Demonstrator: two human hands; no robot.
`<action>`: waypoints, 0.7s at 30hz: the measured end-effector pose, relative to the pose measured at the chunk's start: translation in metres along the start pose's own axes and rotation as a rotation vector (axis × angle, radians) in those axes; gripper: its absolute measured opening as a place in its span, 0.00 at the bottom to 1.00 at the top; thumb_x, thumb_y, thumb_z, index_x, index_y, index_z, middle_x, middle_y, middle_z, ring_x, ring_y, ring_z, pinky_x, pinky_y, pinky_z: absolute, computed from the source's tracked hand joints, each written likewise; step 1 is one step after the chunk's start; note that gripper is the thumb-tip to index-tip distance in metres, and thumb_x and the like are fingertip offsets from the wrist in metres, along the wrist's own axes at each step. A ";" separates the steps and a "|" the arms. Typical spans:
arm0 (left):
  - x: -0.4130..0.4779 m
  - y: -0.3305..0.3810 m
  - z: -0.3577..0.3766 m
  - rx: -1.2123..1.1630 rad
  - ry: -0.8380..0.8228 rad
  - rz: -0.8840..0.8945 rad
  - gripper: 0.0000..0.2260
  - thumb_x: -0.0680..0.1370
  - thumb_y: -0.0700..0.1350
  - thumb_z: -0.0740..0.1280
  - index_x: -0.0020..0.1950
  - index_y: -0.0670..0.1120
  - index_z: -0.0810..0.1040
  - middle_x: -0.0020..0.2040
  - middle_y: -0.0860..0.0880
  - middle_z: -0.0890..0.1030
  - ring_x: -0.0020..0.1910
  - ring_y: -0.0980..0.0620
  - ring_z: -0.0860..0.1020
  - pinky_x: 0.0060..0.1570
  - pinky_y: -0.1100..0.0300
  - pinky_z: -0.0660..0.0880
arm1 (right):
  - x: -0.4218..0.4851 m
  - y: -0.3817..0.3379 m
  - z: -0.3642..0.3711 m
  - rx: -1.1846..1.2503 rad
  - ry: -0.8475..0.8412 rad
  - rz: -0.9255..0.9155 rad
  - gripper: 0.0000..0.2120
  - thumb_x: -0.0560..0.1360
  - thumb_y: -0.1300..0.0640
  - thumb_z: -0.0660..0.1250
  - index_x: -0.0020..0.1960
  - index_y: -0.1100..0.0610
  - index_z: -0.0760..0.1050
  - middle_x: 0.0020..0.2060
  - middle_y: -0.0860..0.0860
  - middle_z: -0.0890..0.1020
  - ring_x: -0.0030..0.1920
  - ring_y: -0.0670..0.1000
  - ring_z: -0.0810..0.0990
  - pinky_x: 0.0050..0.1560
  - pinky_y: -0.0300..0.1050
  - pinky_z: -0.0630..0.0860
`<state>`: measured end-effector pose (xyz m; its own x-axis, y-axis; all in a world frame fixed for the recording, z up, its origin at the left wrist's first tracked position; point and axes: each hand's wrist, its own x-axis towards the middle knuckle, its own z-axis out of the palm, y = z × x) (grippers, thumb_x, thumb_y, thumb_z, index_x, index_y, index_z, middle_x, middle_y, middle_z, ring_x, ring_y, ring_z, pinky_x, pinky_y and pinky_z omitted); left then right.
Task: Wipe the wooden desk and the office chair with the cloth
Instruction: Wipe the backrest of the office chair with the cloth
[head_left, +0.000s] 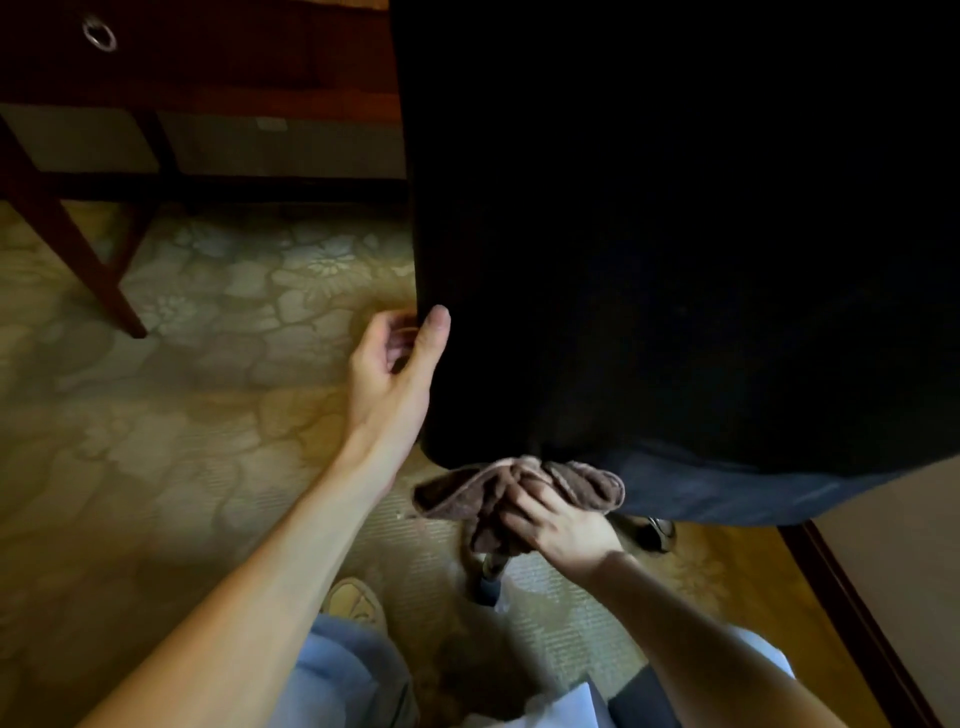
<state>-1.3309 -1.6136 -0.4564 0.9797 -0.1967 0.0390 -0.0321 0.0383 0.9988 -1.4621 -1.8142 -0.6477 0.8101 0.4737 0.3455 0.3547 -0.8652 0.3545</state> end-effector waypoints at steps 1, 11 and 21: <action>0.000 0.000 0.000 0.001 0.004 0.001 0.25 0.74 0.62 0.67 0.59 0.44 0.78 0.49 0.54 0.83 0.48 0.66 0.81 0.48 0.73 0.73 | -0.002 -0.001 0.004 -0.016 -0.035 -0.019 0.20 0.76 0.59 0.58 0.65 0.55 0.79 0.69 0.56 0.72 0.70 0.59 0.68 0.76 0.58 0.62; -0.006 0.008 0.015 -0.035 0.169 -0.115 0.21 0.80 0.62 0.66 0.64 0.48 0.76 0.54 0.54 0.84 0.50 0.63 0.81 0.45 0.73 0.73 | 0.026 0.024 -0.100 0.152 0.119 0.084 0.12 0.84 0.54 0.61 0.56 0.50 0.84 0.59 0.54 0.82 0.63 0.60 0.73 0.57 0.55 0.75; -0.014 0.002 0.019 0.048 0.210 -0.157 0.26 0.78 0.63 0.67 0.69 0.48 0.74 0.62 0.49 0.81 0.60 0.50 0.80 0.66 0.51 0.76 | 0.033 0.120 -0.284 -0.238 0.578 0.266 0.14 0.77 0.56 0.75 0.62 0.51 0.84 0.67 0.58 0.77 0.65 0.63 0.72 0.65 0.61 0.72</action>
<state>-1.3483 -1.6290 -0.4545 0.9928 0.0113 -0.1190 0.1193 -0.0240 0.9926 -1.5256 -1.8557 -0.3466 0.4522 0.3187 0.8331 0.0117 -0.9360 0.3517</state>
